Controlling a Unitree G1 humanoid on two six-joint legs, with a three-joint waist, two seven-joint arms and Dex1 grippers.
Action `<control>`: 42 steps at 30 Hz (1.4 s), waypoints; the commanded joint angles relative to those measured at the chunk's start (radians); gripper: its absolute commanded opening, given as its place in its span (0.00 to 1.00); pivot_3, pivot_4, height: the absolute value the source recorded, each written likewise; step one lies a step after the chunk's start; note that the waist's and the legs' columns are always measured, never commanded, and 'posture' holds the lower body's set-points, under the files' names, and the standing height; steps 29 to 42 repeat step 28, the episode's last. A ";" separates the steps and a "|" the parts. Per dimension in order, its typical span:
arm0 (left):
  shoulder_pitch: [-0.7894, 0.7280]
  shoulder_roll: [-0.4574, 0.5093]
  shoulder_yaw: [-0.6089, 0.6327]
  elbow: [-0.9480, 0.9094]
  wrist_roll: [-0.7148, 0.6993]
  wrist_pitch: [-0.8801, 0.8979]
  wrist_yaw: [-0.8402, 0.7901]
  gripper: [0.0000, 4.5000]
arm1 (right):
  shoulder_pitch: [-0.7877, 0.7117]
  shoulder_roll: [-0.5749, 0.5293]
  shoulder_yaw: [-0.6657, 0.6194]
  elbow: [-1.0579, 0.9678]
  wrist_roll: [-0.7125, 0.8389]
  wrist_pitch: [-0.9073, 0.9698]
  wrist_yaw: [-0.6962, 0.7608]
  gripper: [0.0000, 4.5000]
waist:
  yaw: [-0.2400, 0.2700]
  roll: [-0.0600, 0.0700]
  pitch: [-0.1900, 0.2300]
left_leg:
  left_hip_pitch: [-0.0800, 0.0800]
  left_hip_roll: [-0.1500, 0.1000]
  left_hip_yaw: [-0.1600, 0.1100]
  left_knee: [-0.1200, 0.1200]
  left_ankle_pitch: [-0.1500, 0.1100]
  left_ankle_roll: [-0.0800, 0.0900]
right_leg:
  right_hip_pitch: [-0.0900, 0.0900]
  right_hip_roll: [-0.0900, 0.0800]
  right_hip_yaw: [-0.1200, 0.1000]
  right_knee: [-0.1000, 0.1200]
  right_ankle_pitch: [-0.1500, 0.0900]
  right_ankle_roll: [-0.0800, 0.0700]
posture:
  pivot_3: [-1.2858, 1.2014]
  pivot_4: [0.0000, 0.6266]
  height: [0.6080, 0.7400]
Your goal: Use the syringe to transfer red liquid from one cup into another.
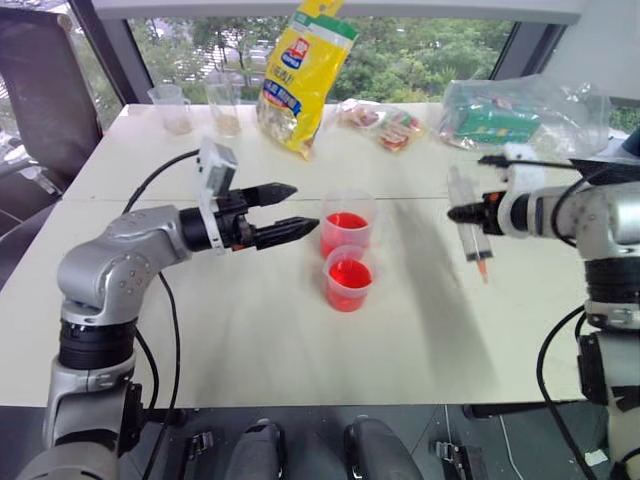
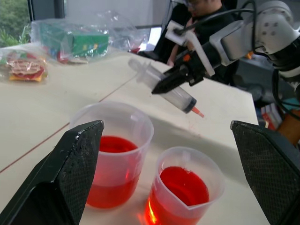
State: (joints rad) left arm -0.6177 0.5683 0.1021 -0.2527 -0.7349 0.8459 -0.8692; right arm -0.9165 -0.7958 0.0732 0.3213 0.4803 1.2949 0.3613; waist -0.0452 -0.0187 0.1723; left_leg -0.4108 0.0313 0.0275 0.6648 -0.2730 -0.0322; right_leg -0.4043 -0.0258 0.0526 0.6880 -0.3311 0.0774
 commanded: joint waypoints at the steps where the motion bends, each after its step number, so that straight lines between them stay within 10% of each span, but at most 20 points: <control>1: 0.013 0.020 0.029 -0.049 -0.015 -0.011 0.017 0.99 | -0.037 0.021 0.024 0.071 -0.070 -0.049 0.029 0.31 | 0.001 0.000 0.000 | 0.000 0.000 0.000 0.000 0.000 0.000 | 0.000 0.000 0.000 0.000 0.000 0.000 | 0.52 0.24 1.00; 4: 0.033 0.025 0.041 -0.071 -0.032 -0.005 0.036 0.99 | -0.033 0.047 0.044 0.083 -0.096 -0.052 0.063 0.31 | 0.003 0.000 0.000 | 0.000 0.000 0.000 0.000 0.000 0.000 | 0.000 0.000 0.000 0.000 0.000 0.000 | 0.52 0.24 1.00; 11: 0.074 0.032 0.052 -0.114 -0.054 -0.011 0.079 1.00 | -0.024 0.069 0.037 0.071 -0.140 -0.059 0.114 0.99 | 0.003 0.000 0.000 | 0.000 0.000 0.000 0.000 0.000 0.000 | 0.000 0.000 0.000 0.000 0.000 0.000 | 0.52 0.24 1.00; 26: 0.158 0.185 0.106 -0.164 -0.108 0.038 0.054 1.00 | 0.345 -0.397 -0.172 -0.599 0.022 -0.505 0.786 0.99 | 0.009 0.000 0.000 | 0.001 0.000 -0.001 -0.001 -0.001 0.001 | 0.003 -0.001 -0.002 -0.004 0.000 0.000 | 0.52 0.24 1.00; 42: 0.168 0.203 0.118 -0.174 -0.133 0.056 0.053 1.00 | 0.406 -0.423 -0.235 -0.613 0.040 -0.525 0.820 0.99 | 0.009 0.000 0.000 | 0.003 0.000 -0.002 -0.001 -0.001 0.002 | 0.007 -0.001 -0.002 -0.005 0.000 0.000 | 0.52 0.24 1.00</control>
